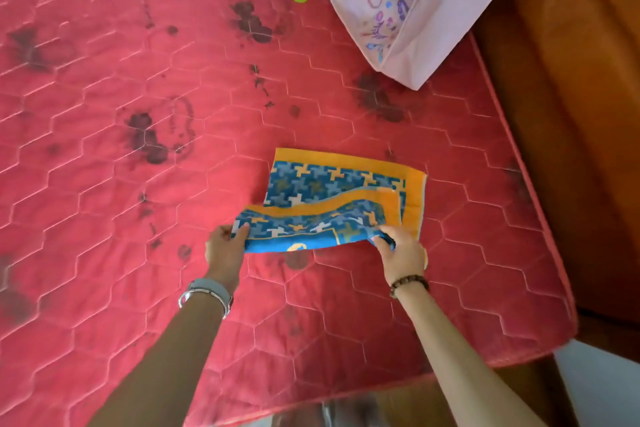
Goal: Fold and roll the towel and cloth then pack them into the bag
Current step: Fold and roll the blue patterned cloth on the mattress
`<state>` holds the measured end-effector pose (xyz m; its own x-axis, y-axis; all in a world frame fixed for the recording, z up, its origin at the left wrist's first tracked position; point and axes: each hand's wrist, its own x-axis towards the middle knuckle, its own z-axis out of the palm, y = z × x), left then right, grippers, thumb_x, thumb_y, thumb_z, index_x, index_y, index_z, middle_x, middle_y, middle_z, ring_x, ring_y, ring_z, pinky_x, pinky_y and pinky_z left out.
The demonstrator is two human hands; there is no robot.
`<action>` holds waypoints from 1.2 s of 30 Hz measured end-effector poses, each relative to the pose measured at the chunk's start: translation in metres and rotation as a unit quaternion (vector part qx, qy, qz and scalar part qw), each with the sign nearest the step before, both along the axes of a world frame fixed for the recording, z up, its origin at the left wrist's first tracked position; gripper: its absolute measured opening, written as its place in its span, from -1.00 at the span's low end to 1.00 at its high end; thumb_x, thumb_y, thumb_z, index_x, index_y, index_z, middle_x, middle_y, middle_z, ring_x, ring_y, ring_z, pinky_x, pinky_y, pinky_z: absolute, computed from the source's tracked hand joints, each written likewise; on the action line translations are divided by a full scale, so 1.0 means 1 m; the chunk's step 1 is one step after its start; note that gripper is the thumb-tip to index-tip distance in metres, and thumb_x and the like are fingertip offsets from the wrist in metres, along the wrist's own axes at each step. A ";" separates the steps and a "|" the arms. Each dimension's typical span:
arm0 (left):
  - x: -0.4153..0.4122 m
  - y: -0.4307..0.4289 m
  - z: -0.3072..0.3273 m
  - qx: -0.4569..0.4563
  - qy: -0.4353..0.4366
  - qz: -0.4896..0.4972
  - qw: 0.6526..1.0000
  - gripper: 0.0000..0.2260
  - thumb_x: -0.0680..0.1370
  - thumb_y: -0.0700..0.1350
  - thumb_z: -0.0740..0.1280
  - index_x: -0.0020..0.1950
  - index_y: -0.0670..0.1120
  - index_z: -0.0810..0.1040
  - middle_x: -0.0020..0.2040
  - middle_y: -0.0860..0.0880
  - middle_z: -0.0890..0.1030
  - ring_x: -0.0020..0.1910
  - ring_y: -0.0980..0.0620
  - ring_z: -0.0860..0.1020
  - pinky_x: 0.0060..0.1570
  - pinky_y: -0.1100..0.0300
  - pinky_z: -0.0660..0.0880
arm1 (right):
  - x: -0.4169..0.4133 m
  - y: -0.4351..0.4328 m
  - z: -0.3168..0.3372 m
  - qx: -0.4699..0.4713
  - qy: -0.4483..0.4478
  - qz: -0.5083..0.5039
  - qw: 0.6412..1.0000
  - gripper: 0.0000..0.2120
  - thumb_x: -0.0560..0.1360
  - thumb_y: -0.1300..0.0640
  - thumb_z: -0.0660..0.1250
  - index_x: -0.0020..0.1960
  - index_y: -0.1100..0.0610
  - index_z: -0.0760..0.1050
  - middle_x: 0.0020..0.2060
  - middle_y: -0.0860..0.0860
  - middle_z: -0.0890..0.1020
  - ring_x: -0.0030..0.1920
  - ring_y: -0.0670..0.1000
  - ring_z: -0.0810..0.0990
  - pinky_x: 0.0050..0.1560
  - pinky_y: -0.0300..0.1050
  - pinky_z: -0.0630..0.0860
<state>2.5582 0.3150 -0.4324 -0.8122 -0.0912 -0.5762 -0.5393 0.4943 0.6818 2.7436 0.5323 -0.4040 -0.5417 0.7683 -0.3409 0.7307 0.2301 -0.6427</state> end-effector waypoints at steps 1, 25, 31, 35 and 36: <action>0.009 -0.011 -0.010 -0.004 -0.016 -0.004 1.000 -0.83 0.55 -0.13 0.42 0.04 -0.22 0.58 -0.11 -0.14 0.62 -0.13 -0.04 0.54 -0.11 0.08 0.47 | 0.007 -0.007 -0.008 -0.014 -0.009 0.010 1.000 -0.80 0.51 0.23 0.39 0.13 0.21 0.63 0.03 0.12 0.67 0.06 0.12 0.61 -0.02 -0.23 0.37; -0.005 -0.015 -0.082 0.056 -0.006 -0.039 0.998 -0.67 0.62 -0.26 0.28 0.37 -0.04 0.43 0.06 -0.03 0.57 -0.05 -0.02 0.55 -0.19 0.13 0.51 | -0.024 0.037 -0.069 -0.033 -0.068 0.015 0.997 -0.64 0.56 0.27 0.31 0.34 0.08 0.46 0.35 0.10 0.40 0.36 0.10 0.42 0.35 -0.06 0.38; -0.008 -0.018 -0.092 0.088 0.028 -0.111 0.989 -0.67 0.66 -0.21 0.24 0.37 0.10 0.45 0.05 0.12 0.49 -0.04 0.12 0.50 -0.08 0.20 0.51 | -0.035 0.062 -0.093 -0.012 -0.084 -0.067 0.994 -0.60 0.52 0.23 0.38 0.33 0.14 0.41 0.31 0.17 0.44 0.29 0.17 0.47 0.30 0.11 0.45; -0.008 -0.022 -0.107 0.068 0.029 -0.121 0.990 -0.78 0.64 -0.18 0.28 0.21 0.10 0.51 -0.03 -0.06 0.52 -0.12 -0.03 0.48 -0.19 0.09 0.51 | -0.033 0.066 -0.092 0.000 -0.034 -0.087 0.996 -0.63 0.53 0.22 0.36 0.31 0.23 0.41 0.19 0.16 0.56 0.16 0.14 0.55 0.11 -0.06 0.47; -0.008 -0.022 -0.109 0.058 0.029 -0.111 0.992 -0.79 0.63 -0.17 0.30 0.21 0.09 0.50 -0.04 -0.08 0.49 -0.14 -0.03 0.47 -0.23 0.11 0.49 | -0.032 0.067 -0.091 0.006 -0.025 -0.087 0.996 -0.66 0.54 0.22 0.36 0.29 0.24 0.43 0.15 0.17 0.58 0.10 0.13 0.57 0.06 -0.10 0.47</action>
